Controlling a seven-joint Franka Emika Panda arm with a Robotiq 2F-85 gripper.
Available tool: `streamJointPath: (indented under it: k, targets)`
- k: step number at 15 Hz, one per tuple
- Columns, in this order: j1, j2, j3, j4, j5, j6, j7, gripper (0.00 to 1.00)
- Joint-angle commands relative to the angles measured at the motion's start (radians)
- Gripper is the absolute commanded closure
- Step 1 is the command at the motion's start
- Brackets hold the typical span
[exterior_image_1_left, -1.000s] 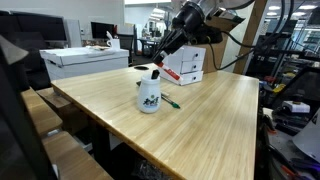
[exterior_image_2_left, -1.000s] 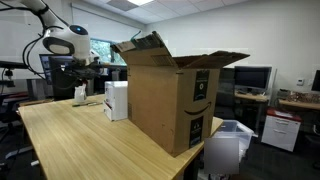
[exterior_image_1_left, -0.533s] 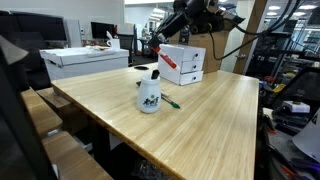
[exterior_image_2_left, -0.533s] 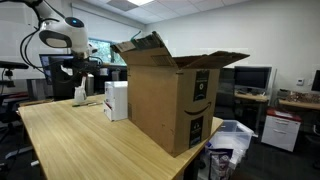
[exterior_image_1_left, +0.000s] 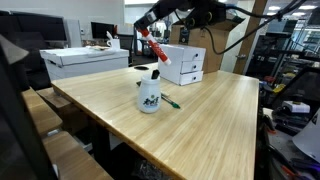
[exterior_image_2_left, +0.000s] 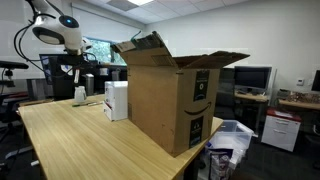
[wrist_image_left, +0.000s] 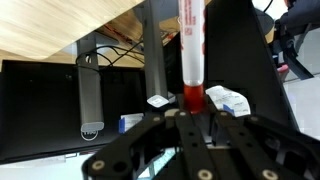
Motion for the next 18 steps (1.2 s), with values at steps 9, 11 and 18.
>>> streamJointPath:
  k: [9, 11, 18]
  targets:
    - [0.028, 0.028, 0.008, 0.033, 0.346, 0.01, -0.362, 0.94]
    - [0.026, 0.036, 0.007, 0.039, 0.378, 0.005, -0.4, 0.94]
    - [0.025, 0.061, 0.01, 0.04, 0.468, 0.015, -0.497, 0.94]
